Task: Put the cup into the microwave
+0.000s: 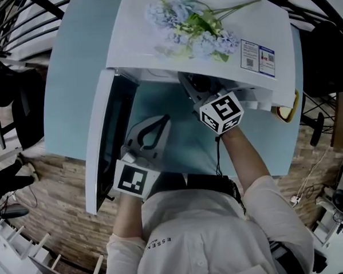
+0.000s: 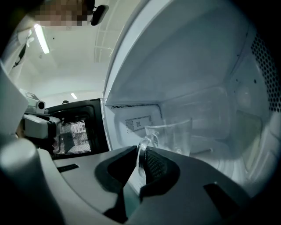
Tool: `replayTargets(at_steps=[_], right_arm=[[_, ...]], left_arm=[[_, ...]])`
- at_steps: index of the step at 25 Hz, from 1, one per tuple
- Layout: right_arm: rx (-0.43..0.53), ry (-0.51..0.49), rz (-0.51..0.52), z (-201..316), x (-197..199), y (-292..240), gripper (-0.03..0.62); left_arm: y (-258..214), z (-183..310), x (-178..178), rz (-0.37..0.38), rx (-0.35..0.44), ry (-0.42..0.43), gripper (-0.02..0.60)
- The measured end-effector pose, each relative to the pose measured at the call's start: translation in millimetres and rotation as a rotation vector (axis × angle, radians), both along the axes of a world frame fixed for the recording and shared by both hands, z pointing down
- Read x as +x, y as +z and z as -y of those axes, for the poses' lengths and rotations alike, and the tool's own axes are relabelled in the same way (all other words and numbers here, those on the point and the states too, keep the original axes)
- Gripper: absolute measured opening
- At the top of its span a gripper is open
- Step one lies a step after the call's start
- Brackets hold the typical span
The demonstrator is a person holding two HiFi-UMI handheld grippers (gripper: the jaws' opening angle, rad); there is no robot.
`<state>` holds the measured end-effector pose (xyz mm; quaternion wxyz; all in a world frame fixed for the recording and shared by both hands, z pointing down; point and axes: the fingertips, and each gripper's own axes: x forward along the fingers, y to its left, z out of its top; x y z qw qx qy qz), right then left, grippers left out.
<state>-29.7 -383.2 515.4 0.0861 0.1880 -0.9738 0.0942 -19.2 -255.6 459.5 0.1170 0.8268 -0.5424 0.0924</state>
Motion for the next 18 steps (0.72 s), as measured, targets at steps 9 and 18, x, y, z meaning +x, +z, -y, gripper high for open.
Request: replayTargets(at_steps=[9, 18], right_arm=[[-0.013, 0.042, -0.005, -3.6, 15.1, 5.1, 0.137], [0.009, 0.147, -0.029, -10.5, 46.8, -12.4, 0.135]], left_arm=[[6.7, 1.3, 2.2, -0.008, -0.013, 0.013, 0.002], [-2.9, 5.3, 5.0, -0.012, 0.016, 0.04, 0.002]])
